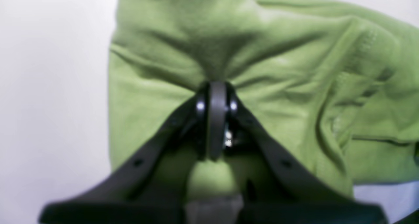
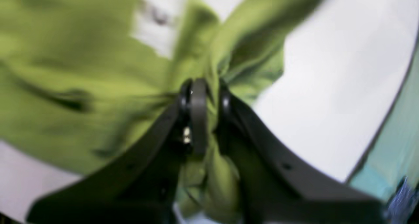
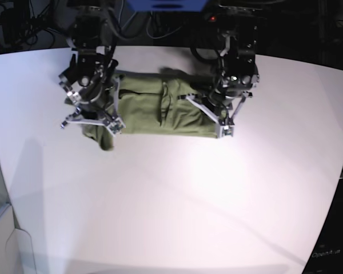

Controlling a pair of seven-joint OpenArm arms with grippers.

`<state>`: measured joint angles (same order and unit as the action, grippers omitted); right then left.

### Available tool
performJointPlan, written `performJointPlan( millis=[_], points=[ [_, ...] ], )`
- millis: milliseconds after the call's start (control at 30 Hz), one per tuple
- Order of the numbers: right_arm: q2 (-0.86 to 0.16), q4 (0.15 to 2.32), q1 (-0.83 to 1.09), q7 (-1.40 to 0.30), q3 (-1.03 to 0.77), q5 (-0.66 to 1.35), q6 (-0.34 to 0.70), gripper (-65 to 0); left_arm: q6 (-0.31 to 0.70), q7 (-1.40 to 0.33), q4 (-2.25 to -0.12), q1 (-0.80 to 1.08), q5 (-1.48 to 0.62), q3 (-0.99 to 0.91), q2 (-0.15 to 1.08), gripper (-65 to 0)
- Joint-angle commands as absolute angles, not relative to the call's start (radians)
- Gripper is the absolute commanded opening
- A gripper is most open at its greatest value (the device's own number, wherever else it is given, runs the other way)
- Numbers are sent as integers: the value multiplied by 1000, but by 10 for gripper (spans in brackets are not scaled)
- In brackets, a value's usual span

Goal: Fold the T-shirt properly
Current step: 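Lift the strip end with the right gripper and fold it toward the left gripper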

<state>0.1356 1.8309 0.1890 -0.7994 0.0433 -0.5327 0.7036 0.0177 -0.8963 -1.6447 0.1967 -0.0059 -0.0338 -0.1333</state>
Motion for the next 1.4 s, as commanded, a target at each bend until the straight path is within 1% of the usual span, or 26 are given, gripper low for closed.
performJointPlan(
  millis=[0,100,367,600,733,967,1167,1367],
  points=[
    [137,1837,182,-786,68,-527,698,-646,4,-947,-1643,206,13,-35,-137,-640],
    [137,1811,185,-788,145,-527,698,-646,4,-946,-1643,205,13,-35,-139,-640],
    [140,1764,157,-900,317,-527,698,-647,4,-946,-1644,205,13,-35,-147,-640],
    [139,1770,87,-997,354,-526,698,-649,4,-946,-1643,205,13,-38,-147,-640],
    [136,1840,65,-1055,357,-526,698,-649,4,-946,-1632,203,13,-42,-143,-640],
    [136,1963,67,-1167,493,-527,698,-649,-1,-951,-1612,177,15,-44,-136,-640],
    [142,1971,50,-1208,601,-529,698,-649,-1,-946,-1486,125,13,-47,-114,-640],
    [157,1971,15,-1219,693,-529,698,-649,1,-946,-1486,122,13,-67,-113,-640]
  ],
)
